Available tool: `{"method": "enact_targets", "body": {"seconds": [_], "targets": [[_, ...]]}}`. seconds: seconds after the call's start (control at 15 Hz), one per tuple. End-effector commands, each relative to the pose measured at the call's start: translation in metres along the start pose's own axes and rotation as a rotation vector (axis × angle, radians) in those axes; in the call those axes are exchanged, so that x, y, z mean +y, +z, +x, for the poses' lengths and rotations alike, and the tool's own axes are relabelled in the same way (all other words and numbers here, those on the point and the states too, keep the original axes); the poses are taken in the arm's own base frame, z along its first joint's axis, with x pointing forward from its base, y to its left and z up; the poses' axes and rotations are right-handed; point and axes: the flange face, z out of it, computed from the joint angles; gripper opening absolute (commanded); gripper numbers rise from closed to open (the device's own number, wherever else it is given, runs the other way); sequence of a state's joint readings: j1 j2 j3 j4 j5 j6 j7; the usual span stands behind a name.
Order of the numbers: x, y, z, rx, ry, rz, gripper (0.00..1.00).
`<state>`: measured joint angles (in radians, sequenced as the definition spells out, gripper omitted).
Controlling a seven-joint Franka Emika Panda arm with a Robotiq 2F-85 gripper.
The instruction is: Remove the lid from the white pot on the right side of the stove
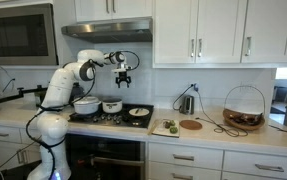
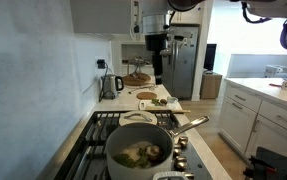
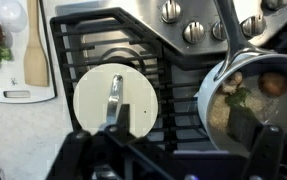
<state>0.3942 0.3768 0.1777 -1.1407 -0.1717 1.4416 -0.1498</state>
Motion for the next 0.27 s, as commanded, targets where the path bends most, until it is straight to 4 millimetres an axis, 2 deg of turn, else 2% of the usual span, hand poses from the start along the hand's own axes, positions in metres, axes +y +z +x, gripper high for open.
{"method": "enact_targets", "body": {"seconds": [0.0,0.2], "targets": [[-0.0039,-0.0078,-0.0048,-0.005,-0.003,-0.002,1.0],[-0.0055,-0.0104,-0.0064,-0.004,-0.006,-0.003,1.0]]}}
